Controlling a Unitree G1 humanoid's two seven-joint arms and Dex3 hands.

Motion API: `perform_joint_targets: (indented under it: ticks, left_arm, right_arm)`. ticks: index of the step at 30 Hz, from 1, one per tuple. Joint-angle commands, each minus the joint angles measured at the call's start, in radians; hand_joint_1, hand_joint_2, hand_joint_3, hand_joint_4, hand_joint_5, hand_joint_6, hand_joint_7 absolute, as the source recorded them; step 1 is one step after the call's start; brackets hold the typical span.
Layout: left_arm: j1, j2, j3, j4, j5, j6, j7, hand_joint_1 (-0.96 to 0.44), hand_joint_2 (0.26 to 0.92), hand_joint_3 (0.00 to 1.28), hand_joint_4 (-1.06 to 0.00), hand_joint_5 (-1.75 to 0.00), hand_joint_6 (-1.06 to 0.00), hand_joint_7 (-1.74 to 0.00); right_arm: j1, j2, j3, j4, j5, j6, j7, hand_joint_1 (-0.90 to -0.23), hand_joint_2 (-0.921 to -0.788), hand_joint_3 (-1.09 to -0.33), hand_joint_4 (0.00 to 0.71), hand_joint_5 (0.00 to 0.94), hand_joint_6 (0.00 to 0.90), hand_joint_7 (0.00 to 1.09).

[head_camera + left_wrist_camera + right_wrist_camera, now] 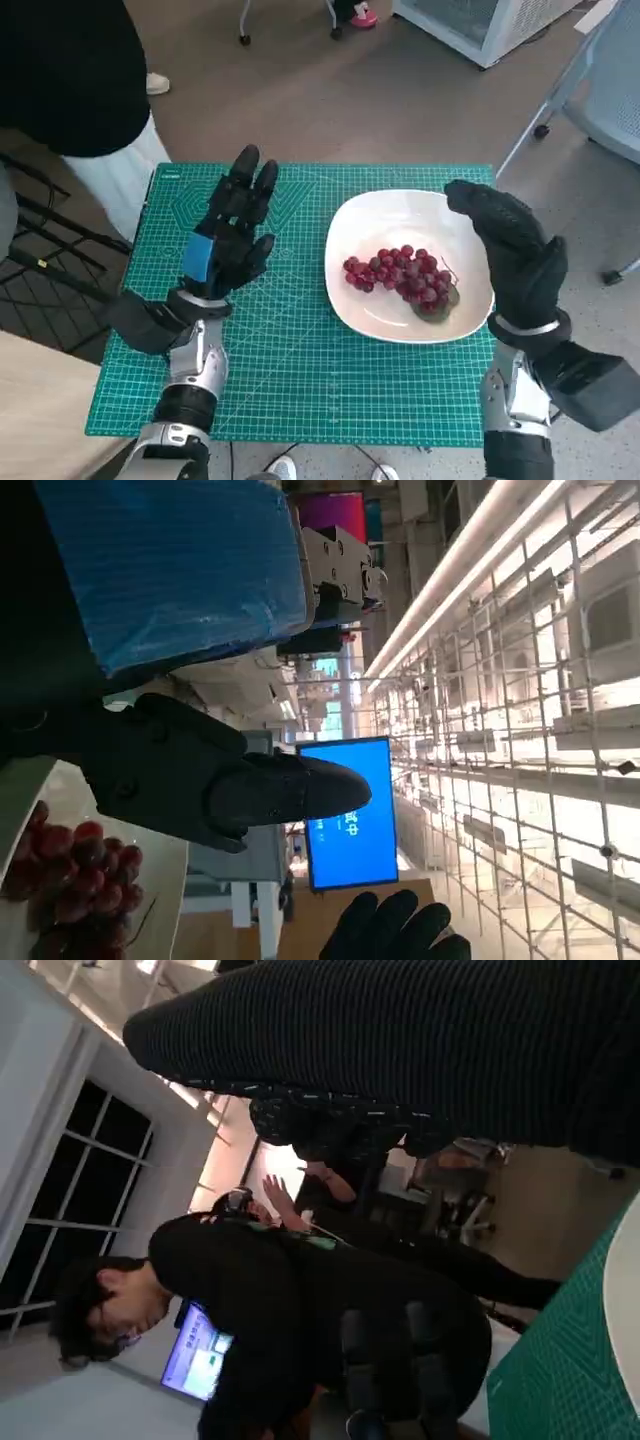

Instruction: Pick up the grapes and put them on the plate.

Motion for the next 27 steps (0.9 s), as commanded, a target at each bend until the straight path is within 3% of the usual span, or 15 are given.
perform_joint_targets:
  ticks: [1,14,27]
  left_arm:
    - [0.017,-0.002,0.002,-0.022,-0.017,0.019,-0.01,-0.47,0.921,0.33,-0.17,-0.01,-0.21,-0.01]
    - [0.026,0.004,0.0,-0.017,0.034,-0.035,0.036,-0.27,0.921,0.15,-0.23,-0.02,-0.25,-0.02]
    - [0.03,0.01,-0.009,-0.036,0.027,-0.026,0.034,-0.23,0.921,0.13,-0.3,-0.03,-0.29,-0.03]
  right_arm:
    - [0.023,0.007,-0.003,0.03,0.009,-0.006,0.013,-0.509,-0.921,-0.56,0.213,0.0,0.041,0.36]
    - [0.017,0.016,-0.003,0.055,0.022,-0.016,0.023,-0.501,-0.921,-0.553,0.21,0.0,0.037,0.37]
    - [0.016,0.024,-0.003,0.063,0.024,-0.014,0.02,-0.499,-0.921,-0.546,0.212,0.001,0.038,0.37]
